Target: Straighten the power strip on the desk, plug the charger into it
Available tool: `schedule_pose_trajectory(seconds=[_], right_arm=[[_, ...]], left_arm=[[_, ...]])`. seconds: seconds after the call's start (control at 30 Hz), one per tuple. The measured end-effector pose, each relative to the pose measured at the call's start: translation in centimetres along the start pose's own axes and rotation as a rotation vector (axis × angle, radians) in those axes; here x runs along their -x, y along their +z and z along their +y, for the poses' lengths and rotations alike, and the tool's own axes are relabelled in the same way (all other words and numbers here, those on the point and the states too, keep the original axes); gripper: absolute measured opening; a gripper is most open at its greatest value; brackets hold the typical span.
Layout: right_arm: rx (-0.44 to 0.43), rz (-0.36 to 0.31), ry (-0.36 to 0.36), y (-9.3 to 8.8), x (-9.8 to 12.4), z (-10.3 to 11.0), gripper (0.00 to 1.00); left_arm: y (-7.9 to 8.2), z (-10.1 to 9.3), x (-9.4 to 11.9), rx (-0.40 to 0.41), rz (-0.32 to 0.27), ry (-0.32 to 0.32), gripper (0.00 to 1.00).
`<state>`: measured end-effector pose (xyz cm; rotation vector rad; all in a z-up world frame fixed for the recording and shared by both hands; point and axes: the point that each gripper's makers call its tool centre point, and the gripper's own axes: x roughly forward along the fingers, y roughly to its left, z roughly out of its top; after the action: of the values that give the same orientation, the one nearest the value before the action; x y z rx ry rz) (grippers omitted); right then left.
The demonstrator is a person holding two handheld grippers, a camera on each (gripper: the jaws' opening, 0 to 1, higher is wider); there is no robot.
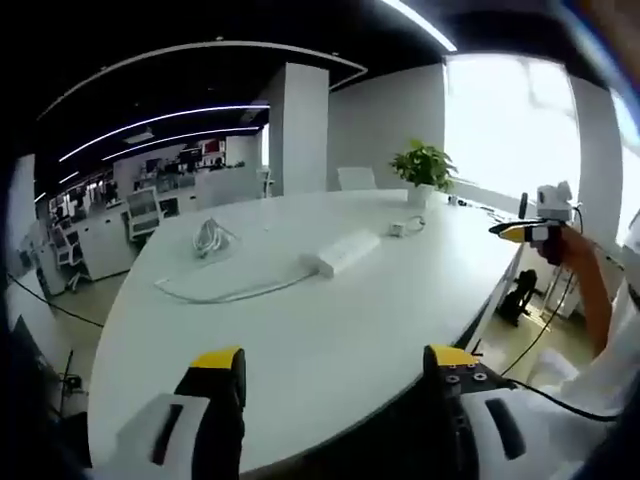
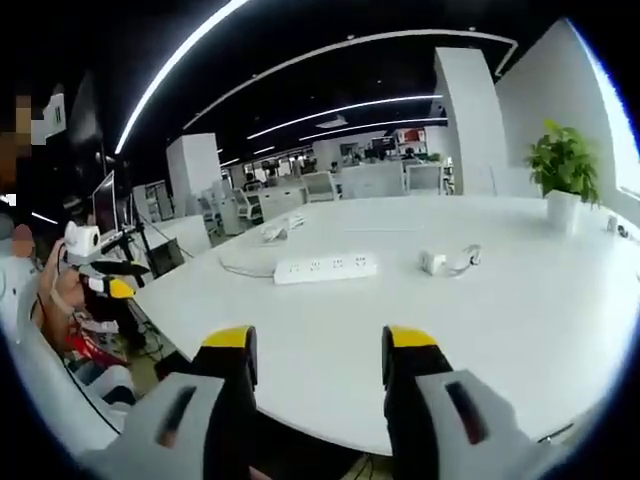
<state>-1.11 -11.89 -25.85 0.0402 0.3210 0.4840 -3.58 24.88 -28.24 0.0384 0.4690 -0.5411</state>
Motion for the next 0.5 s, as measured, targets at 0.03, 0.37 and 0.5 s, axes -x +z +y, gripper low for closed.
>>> schedule_pose_trajectory(seconds=[0.03, 0.37, 0.5], right_arm=[[0.004, 0.002, -0.001, -0.2, -0.1, 0.2, 0.5], [-0.017, -0.003, -0.015, -0.6, 0.8, -0.6, 0.5], [0.006, 0.008, -0.007, -0.8, 0.9, -0.3, 0.5]], left_arm=[[0.0, -0.1, -0.1, -0.013, -0.002, 0.0, 0.73], [-0.4, -1.2, -0.7, -0.037, 0.02, -0.015, 0.74], [-0.1, -1.4, -0.1, -0.032, 0.007, -0.011, 0.74]])
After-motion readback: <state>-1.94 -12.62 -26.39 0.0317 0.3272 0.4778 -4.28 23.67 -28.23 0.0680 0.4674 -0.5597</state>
